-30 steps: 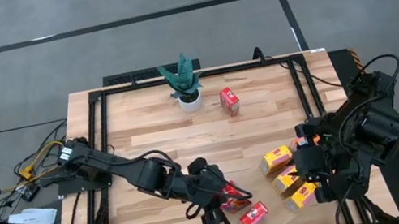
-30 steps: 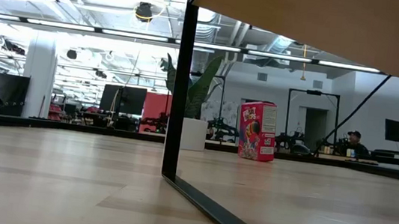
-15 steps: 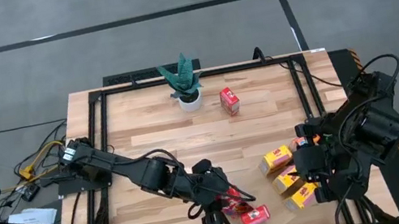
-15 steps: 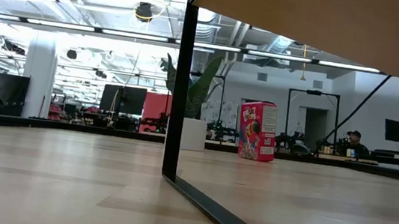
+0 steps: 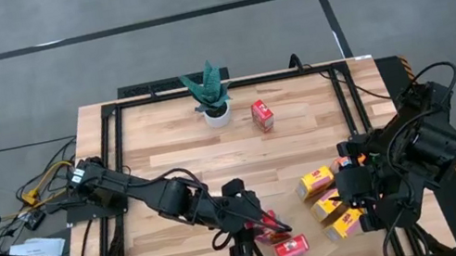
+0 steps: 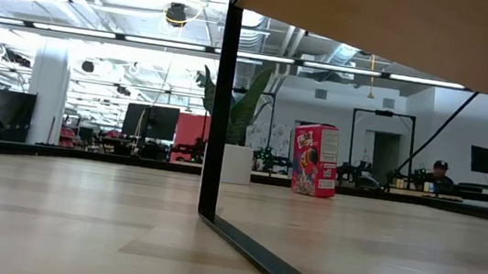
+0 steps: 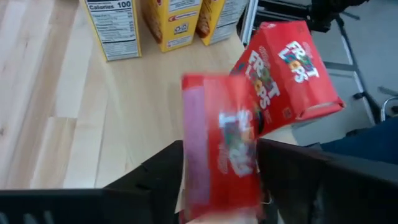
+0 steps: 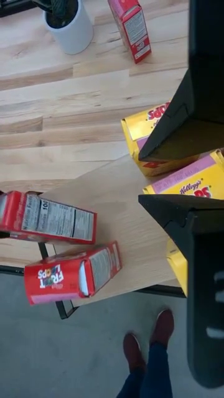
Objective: Stack cereal on shelf
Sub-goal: Put the bottom red cereal box on the shelf aligned with the other red cereal box
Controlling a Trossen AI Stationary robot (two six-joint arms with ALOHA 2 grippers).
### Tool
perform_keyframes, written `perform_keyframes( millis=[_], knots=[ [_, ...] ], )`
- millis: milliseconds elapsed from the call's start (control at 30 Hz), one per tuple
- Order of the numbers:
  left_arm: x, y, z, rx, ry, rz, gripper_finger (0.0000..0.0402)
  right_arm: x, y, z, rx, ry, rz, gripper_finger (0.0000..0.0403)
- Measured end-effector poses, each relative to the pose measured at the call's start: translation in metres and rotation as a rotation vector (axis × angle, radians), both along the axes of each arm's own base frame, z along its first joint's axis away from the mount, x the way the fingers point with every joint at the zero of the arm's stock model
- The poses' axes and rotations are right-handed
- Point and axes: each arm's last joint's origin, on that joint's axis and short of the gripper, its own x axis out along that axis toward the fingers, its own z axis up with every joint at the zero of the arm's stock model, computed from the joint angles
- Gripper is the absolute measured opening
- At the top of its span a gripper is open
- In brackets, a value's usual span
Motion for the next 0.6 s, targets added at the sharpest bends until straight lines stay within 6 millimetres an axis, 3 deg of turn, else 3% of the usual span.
perform_keyframes(
  millis=[233, 600],
  knots=[
    [0.003, 0.006, 0.0, -0.047, 0.014, 0.006, 0.023, 0.0, 0.0, 0.0, 0.0, 0.0, 0.0, 0.0118],
    [0.007, 0.014, 0.004, -0.117, 0.025, -0.008, 0.024, 0.0, 0.0, 0.0, 0.0, -0.001, -0.001, 0.0118]
  ],
)
